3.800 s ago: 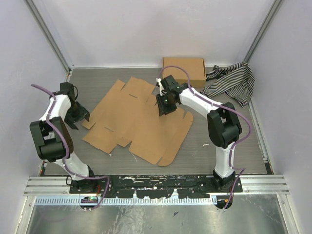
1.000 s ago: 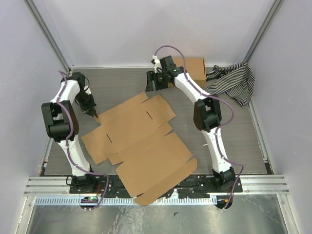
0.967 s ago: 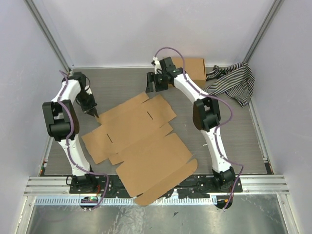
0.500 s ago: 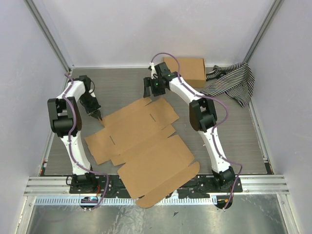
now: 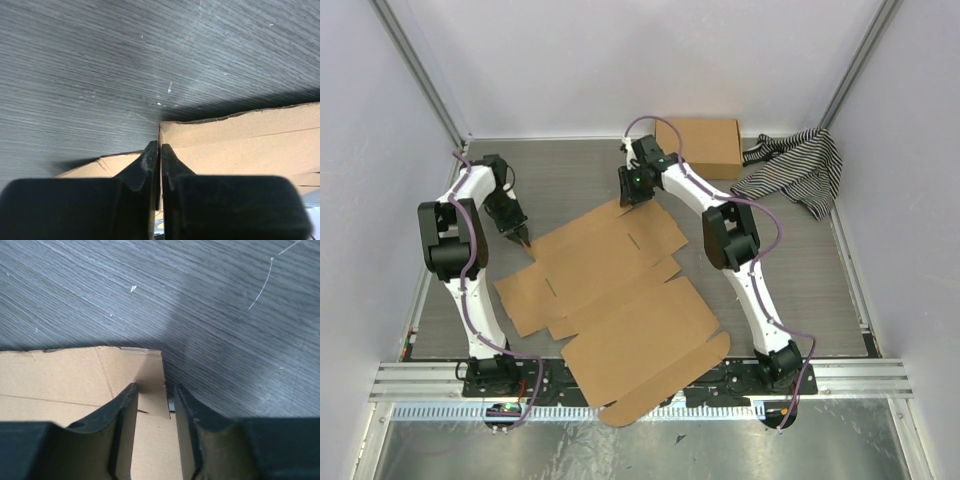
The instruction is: Fold the paper box
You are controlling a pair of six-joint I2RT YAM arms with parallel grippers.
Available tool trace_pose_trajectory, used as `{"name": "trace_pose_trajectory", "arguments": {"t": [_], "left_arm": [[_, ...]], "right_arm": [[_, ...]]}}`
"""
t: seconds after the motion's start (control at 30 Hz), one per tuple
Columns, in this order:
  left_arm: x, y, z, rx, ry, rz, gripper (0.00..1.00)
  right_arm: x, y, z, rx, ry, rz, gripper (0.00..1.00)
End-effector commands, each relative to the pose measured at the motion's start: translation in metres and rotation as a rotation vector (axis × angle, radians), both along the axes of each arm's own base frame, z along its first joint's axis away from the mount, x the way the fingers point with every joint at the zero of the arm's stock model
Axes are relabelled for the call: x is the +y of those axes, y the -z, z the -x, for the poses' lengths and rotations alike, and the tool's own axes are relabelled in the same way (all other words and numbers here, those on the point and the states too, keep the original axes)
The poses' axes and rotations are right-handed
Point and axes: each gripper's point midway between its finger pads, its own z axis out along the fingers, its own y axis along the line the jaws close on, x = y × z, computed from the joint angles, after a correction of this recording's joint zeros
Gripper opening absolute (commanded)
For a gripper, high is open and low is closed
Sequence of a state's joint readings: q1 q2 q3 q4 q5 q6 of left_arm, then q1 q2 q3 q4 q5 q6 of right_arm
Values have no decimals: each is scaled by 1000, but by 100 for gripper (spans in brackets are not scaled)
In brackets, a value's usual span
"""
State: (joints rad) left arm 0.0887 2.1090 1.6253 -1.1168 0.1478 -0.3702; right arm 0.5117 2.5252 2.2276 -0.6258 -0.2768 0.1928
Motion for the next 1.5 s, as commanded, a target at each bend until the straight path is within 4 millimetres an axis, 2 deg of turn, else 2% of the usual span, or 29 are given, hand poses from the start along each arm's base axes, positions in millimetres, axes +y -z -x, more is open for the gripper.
{"name": "trace_pose_trajectory", "arguments": {"t": [0.0,0.13,0.47,0.63,0.83,1.07,1.27,1.33,1.37,1.47], "left_arm": [[-4,-7,-4,-14,-8,12,20],[-5,-19,-7,-37,-15,10,23],[-21,-48,-16,-87,-9,37,23],[-30,-51,-20,-94,-1,45,24],[-40,-45,-29,-88,11,56,23],[-51,-40,-39,-100,17,68,23],[-56,-11,-40,-40,20,72,21],[-56,-5,-40,-34,15,72,21],[-56,-3,-40,-35,13,70,21],[-55,4,-41,-25,10,64,21]], "right_arm": [[10,-32,2,-83,-26,6,32],[11,-52,6,-132,-21,28,29],[21,-83,14,-184,-27,29,31],[33,-86,23,-162,-59,-12,34],[42,-70,31,-126,-73,-12,46],[45,-59,34,-103,-72,-5,52],[45,-39,34,-70,-55,10,53],[45,-38,34,-68,-51,12,54],[44,-28,34,-53,-50,21,54],[43,-18,33,-40,-38,35,55]]}}
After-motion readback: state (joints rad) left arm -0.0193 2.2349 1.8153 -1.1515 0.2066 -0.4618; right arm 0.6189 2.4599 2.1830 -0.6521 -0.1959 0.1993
